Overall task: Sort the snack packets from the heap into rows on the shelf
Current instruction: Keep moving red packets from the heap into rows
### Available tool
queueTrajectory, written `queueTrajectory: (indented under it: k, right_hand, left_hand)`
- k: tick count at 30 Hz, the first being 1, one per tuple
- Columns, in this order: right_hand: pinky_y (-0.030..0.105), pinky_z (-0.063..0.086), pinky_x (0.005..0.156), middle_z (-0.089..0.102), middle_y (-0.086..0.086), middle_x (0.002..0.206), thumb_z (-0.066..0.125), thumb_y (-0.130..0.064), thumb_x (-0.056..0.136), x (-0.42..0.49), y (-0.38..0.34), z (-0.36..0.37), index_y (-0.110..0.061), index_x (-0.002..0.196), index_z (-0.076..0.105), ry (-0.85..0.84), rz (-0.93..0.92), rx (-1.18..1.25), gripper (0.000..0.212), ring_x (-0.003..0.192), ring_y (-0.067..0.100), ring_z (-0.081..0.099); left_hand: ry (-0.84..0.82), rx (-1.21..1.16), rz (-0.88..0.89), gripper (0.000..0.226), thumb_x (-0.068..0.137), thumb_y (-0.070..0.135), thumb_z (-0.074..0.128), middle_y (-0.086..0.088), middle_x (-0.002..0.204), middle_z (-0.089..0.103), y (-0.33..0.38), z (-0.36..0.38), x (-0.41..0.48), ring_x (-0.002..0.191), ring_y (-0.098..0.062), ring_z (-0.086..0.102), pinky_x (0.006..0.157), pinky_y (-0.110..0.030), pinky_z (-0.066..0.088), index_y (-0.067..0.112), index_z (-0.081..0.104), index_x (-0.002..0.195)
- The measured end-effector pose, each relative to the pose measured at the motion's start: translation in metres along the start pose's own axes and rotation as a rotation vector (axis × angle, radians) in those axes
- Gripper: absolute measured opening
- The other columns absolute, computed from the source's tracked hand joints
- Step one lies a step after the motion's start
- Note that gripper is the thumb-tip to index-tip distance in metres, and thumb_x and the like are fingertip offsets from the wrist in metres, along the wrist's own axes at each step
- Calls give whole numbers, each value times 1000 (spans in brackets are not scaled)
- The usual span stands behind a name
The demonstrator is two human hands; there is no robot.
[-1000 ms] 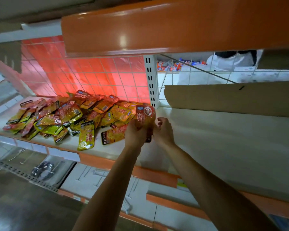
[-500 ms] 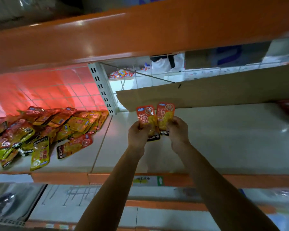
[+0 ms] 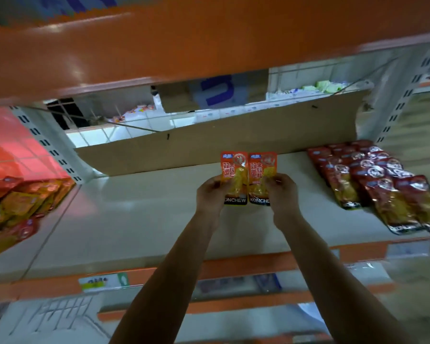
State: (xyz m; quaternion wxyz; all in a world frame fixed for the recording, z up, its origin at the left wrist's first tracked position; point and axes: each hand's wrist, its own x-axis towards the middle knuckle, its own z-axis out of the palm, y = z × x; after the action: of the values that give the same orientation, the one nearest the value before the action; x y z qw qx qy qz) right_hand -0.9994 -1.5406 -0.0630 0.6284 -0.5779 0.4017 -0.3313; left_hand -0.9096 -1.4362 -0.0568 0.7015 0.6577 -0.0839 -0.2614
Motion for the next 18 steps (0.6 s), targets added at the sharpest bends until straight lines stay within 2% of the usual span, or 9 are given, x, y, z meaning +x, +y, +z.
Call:
queueTrajectory:
  k: [2, 4, 8, 10, 11, 13, 15, 18]
  right_hand:
    - [33, 49, 69, 63, 0, 81, 57, -15, 91, 9, -1, -28, -16, 89, 62, 11, -28, -25, 5, 77, 17, 59]
    - [30, 39, 60, 56, -3, 70, 57, -14, 91, 14, -3, -56, -19, 76, 58, 30, -62, -54, 16, 65, 12, 50]
    - [30, 34, 56, 47, -2, 66, 57, -12, 90, 23, -6, -105, -13, 78, 54, 65, -91, -67, 13, 58, 11, 40]
    - [29, 35, 57, 49, -5, 66, 58, -14, 89, 27, -5, -125, -15, 78, 54, 115, -113, -109, 12, 58, 9, 42]
    - [29, 36, 58, 50, -6, 66, 58, -14, 89, 28, -5, -134, -15, 81, 55, 135, -134, -123, 9, 59, 8, 43]
    - [23, 36, 57, 51, -9, 70, 59, -15, 89, 31, -4, -151, -16, 91, 56, 175, -166, -148, 3, 61, 6, 46]
    - [19, 38, 54, 55, -12, 76, 60, -17, 90, 33, -3, -166, -19, 104, 55, 240, -176, -170, 15, 65, 3, 52]
    - [28, 47, 63, 58, -7, 83, 61, -17, 90, 36, -5, -189, -15, 121, 51, 307, -182, -202, 33, 72, 8, 57]
  left_hand:
    - [-18, -13, -11, 15, 85, 6, 68, -11, 103, 72, -6, 27, -4, 102, -32, 66, 97, -52, 49, 15, 73, 95]
    - [-26, -59, -55, 12, 84, 7, 68, -11, 101, 73, -14, 51, -7, 101, -31, 67, 96, -49, 50, 13, 73, 93]
    - [-76, -155, -164, 3, 85, 9, 69, -10, 89, 74, -26, 93, -20, 82, -24, 72, 74, -37, 57, 11, 69, 87]
    - [-100, -113, -190, 5, 85, 10, 69, -10, 90, 74, -33, 108, -25, 84, -25, 71, 79, -39, 57, 10, 68, 90]
    - [-117, -74, -190, 7, 85, 12, 70, -9, 91, 74, -35, 115, -27, 86, -25, 71, 81, -40, 57, 12, 68, 91]
    - [-152, 6, -169, 6, 85, 17, 71, -4, 89, 74, -40, 127, -31, 82, -18, 72, 71, -31, 57, 16, 68, 90]
    - [-157, 82, -134, 5, 84, 21, 72, 1, 85, 74, -44, 139, -35, 76, -12, 71, 62, -23, 53, 20, 69, 86]
    - [-139, 189, -71, 13, 81, 24, 76, -2, 88, 73, -52, 160, -39, 84, -18, 70, 68, -27, 55, 16, 69, 88]
